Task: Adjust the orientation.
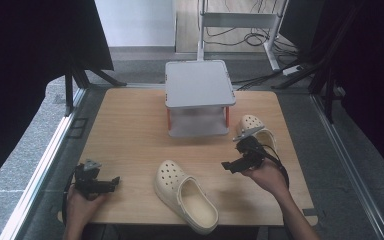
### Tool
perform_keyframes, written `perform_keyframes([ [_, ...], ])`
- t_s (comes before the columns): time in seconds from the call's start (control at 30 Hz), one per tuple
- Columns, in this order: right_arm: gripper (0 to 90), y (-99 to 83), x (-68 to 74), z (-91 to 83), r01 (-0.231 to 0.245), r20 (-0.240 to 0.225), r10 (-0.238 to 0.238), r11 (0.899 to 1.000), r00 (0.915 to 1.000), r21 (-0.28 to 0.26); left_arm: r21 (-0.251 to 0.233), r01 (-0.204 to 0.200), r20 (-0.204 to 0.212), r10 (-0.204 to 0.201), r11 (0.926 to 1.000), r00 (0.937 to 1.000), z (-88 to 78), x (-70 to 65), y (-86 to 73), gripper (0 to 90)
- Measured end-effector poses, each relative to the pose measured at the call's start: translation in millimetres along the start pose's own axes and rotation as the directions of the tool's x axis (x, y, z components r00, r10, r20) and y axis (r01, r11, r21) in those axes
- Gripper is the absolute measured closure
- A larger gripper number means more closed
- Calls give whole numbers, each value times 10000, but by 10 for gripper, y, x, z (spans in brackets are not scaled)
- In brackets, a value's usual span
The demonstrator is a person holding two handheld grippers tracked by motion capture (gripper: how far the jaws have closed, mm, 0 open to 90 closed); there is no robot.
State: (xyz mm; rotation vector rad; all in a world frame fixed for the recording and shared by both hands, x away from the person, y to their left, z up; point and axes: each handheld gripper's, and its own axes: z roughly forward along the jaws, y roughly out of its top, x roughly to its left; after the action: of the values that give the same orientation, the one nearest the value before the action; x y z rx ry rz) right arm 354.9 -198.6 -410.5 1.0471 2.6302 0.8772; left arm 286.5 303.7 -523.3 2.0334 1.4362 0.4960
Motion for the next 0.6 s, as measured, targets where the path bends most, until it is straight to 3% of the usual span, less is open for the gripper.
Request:
perform_keyframes([
  [0.37, 147, -137, -330, -110, -915, 746, 910, 9958, 9931, 24, 4, 2, -5, -2, 10000, 10000, 0, 0, 0, 0],
  [0.6, 186, -189, -534, -82, -1441, 1352, 1406, 9894, 9808, 165, 8, 2, -11, -2, 10000, 10000, 0, -1, 1, 0],
])
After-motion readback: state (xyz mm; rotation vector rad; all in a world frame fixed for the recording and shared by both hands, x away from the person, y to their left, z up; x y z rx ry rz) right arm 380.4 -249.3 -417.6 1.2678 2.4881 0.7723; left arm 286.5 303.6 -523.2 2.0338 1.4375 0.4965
